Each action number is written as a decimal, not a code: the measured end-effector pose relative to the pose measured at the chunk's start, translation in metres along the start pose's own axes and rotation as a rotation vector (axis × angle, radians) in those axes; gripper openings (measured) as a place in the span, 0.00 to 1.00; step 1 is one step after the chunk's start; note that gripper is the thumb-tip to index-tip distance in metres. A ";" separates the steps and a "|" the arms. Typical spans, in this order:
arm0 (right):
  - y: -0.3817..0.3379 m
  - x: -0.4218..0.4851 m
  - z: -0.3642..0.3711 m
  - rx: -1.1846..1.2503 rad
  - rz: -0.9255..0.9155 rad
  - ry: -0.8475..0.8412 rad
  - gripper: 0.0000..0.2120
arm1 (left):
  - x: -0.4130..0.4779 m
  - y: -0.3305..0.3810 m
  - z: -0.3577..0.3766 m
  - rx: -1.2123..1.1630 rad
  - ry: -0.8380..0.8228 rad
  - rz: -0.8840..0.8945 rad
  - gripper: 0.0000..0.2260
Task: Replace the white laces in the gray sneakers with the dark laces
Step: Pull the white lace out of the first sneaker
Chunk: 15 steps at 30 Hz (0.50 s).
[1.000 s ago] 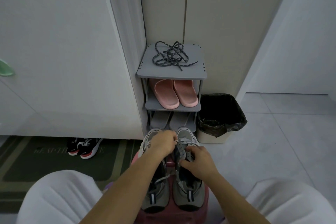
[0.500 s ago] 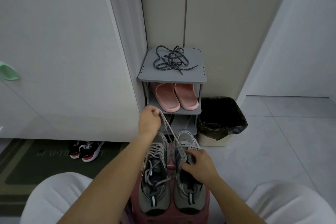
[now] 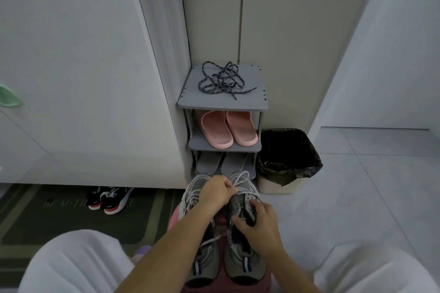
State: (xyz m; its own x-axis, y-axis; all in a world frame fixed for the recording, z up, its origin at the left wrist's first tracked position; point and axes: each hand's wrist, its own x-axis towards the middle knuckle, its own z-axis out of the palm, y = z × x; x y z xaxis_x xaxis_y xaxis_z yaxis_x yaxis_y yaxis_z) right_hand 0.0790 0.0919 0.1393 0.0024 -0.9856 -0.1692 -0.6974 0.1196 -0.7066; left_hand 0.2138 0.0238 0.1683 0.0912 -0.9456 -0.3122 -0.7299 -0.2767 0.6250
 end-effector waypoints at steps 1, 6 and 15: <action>0.000 0.000 0.000 -0.005 0.000 -0.002 0.34 | 0.001 0.001 0.004 0.007 0.012 -0.003 0.10; 0.000 0.000 -0.002 -0.008 0.005 -0.019 0.33 | 0.009 0.004 0.012 0.023 0.041 -0.097 0.06; -0.002 -0.001 -0.006 0.001 0.024 -0.061 0.33 | 0.025 0.011 -0.022 -0.343 0.225 -0.135 0.10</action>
State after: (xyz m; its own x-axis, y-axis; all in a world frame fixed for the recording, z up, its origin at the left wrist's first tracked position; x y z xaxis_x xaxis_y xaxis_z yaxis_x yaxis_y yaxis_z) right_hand 0.0764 0.0920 0.1451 0.0293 -0.9732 -0.2282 -0.6969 0.1438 -0.7026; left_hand 0.2230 -0.0065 0.1838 0.3439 -0.9000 -0.2676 -0.4373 -0.4058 0.8025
